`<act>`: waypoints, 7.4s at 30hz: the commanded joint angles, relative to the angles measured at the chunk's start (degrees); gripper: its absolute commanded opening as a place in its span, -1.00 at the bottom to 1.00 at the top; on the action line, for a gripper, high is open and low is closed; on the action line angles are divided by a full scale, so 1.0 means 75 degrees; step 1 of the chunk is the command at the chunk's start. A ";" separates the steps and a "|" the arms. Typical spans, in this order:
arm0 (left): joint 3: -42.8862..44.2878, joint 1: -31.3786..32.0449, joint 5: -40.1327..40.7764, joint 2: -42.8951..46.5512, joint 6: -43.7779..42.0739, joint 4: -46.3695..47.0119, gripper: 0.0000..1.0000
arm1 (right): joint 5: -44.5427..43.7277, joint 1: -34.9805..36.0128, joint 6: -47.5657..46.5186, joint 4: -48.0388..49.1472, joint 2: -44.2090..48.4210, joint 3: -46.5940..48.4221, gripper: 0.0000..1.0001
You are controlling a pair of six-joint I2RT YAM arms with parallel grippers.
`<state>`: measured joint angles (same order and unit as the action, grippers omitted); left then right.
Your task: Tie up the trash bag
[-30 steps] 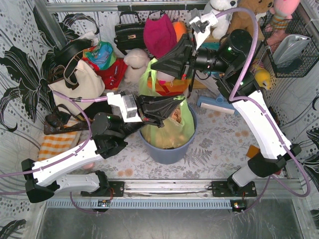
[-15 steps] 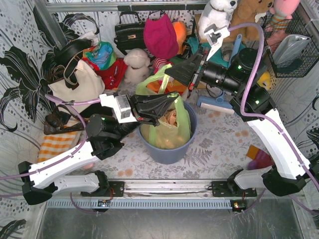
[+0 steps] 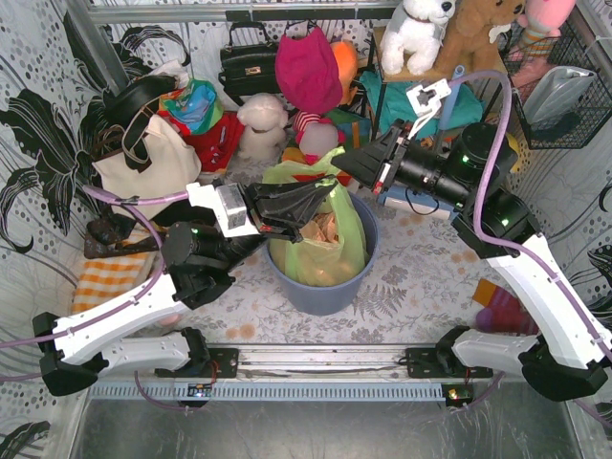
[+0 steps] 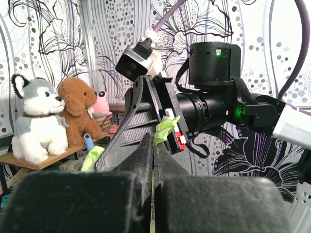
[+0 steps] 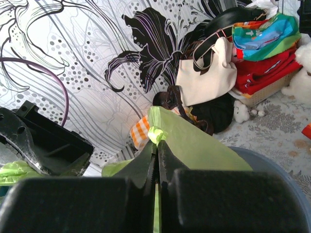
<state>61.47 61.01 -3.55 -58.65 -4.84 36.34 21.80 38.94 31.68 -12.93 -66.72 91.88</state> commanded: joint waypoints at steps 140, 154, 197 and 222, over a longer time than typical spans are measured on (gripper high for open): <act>-0.0266 -0.0188 -0.0354 0.0249 -0.0276 -0.0252 -1.00 | -0.0070 0.0058 0.0382 -0.3388 0.0373 0.1044 -1.00; -0.0369 -0.0190 0.0127 0.0354 -0.0504 -0.0654 -1.00 | 0.1073 0.0058 0.1744 -0.2163 0.1228 -0.0224 -1.00; -0.0360 -0.0213 0.1379 0.0218 -0.0684 -0.0759 -1.00 | -0.2446 0.2527 0.0569 -0.0372 0.0816 -0.1496 -1.00; -0.0385 -0.0213 0.1124 0.0281 -0.0824 -0.1178 -1.00 | -0.6387 0.3433 -0.0924 0.1580 0.0399 -0.2839 -1.00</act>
<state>58.35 59.66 4.99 -57.04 -9.89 25.82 -19.46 63.59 27.24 -10.04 -63.59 73.01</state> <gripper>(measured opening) 0.009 0.003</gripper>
